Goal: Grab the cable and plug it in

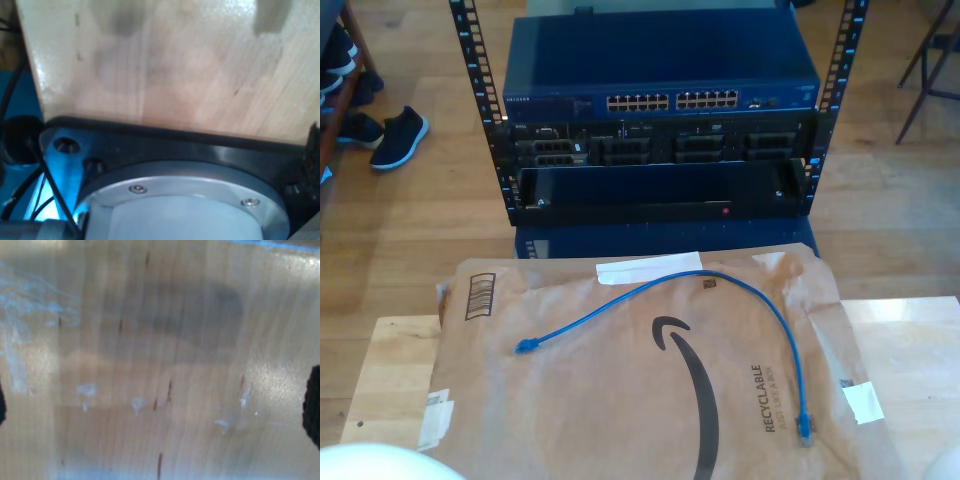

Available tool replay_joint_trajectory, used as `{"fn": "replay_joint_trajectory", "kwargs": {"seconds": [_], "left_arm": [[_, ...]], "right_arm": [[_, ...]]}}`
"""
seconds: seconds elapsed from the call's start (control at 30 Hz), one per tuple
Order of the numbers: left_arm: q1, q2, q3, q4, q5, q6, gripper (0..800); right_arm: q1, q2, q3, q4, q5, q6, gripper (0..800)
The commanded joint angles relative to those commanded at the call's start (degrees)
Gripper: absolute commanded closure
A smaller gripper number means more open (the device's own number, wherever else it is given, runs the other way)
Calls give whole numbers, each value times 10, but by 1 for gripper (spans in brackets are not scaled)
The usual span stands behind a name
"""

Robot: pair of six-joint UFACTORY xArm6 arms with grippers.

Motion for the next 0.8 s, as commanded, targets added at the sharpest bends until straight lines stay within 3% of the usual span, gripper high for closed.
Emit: {"fn": "replay_joint_trajectory", "kwargs": {"seconds": [0.8], "left_arm": [[0, 2, -4, 2, 9, -3, 0]], "right_arm": [[1, -5, -9, 0, 10, -1, 2]]}}
